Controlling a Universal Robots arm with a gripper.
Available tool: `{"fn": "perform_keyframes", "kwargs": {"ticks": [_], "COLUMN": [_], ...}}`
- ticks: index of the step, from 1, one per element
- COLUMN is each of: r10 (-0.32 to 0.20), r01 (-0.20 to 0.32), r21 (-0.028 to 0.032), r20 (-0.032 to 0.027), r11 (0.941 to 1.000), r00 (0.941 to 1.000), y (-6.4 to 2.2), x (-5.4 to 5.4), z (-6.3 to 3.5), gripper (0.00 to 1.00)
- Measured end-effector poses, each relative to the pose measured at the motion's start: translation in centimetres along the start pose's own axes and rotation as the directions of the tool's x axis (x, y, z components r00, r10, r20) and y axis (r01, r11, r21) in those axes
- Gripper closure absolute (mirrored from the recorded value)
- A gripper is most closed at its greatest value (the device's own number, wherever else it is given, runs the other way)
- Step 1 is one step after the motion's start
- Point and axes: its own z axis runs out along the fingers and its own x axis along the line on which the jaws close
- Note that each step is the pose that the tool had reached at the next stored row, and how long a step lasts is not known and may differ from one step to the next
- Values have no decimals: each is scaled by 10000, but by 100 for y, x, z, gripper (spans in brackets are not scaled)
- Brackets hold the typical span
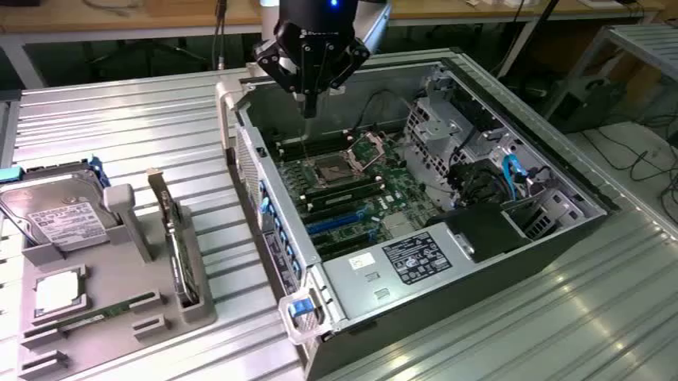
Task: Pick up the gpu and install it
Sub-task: 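Reach for the gpu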
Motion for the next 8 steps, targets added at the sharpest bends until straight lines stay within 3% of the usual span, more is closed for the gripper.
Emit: {"fn": "perform_keyframes", "kwargs": {"ticks": [8], "r10": [-1], "r01": [1], "r21": [1], "r20": [-1], "r11": [10000], "r00": [10000], "y": [-38], "x": [177], "z": [-6], "gripper": [89]}}
